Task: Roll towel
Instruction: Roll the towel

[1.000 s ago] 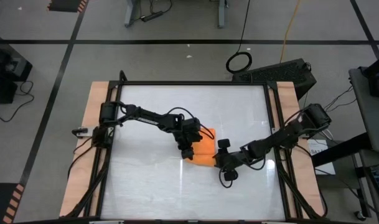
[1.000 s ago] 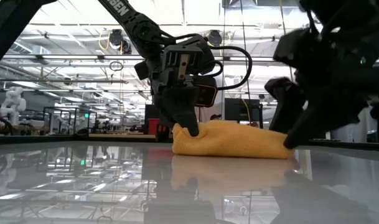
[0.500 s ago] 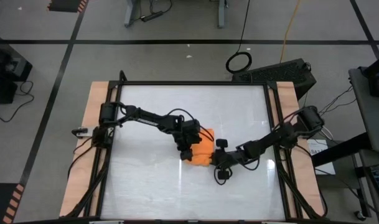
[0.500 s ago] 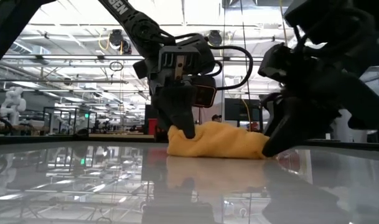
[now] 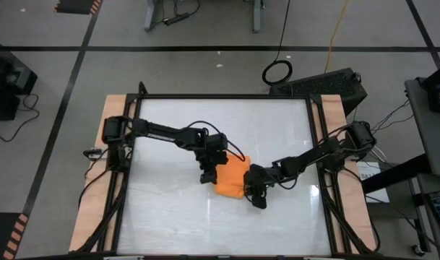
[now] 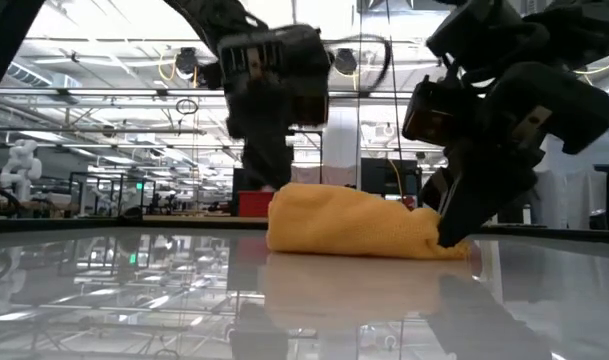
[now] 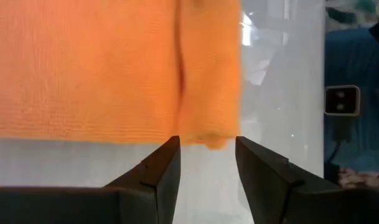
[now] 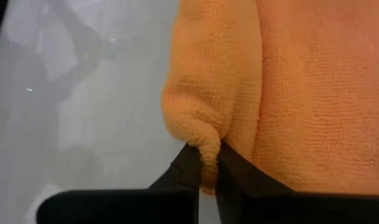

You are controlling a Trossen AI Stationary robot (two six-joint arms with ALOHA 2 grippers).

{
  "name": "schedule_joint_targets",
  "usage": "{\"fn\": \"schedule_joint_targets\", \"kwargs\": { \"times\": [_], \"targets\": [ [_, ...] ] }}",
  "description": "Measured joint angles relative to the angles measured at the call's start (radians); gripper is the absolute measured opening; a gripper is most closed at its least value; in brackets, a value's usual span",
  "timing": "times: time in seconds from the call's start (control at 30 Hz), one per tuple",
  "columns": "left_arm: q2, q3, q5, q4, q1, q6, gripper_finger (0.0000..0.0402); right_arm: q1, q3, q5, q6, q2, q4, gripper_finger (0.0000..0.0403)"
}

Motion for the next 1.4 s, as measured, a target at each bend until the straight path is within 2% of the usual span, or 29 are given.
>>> {"fn": "schedule_joint_targets", "kwargs": {
  "times": [0.17, 0.43, 0.53, 0.63, 0.8, 0.93, 1.13, 1.3, 1.4],
  "targets": [
    [-0.075, 0.000, -0.074, 0.023, -0.050, 0.103, 0.0159, -0.033, -0.002, -0.081, 0.033, -0.001, 0.011, 0.0011],
    [-0.088, 0.001, -0.390, 0.102, -0.226, 0.343, 0.0159, -0.077, -0.002, -0.176, 0.046, 0.000, 0.018, 0.0011],
    [-0.063, 0.001, -0.468, 0.129, -0.272, 0.393, 0.0164, -0.088, -0.002, -0.196, 0.047, 0.000, 0.023, 0.0011],
    [-0.037, 0.001, -0.492, 0.169, -0.298, 0.396, 0.0185, -0.092, -0.002, -0.199, 0.051, 0.000, 0.027, 0.0011],
    [0.002, 0.001, -0.560, 0.143, -0.308, 0.392, 0.0242, -0.094, -0.003, -0.201, 0.062, 0.000, 0.033, 0.0011],
    [0.012, -0.004, -0.631, 0.097, -0.311, 0.388, 0.0258, -0.094, -0.003, -0.200, 0.070, 0.000, 0.039, 0.0011],
    [0.012, -0.066, -0.626, 0.111, -0.310, 0.386, 0.0234, -0.093, -0.003, -0.195, 0.087, 0.000, 0.046, 0.0011],
    [0.012, -0.122, -0.626, 0.216, -0.310, 0.309, 0.0194, -0.093, -0.003, -0.194, 0.097, 0.000, 0.052, 0.0011],
    [0.016, -0.150, -0.679, 0.294, -0.311, 0.251, 0.0167, -0.094, -0.004, -0.194, 0.106, 0.000, 0.061, 0.0011]
  ]
}}
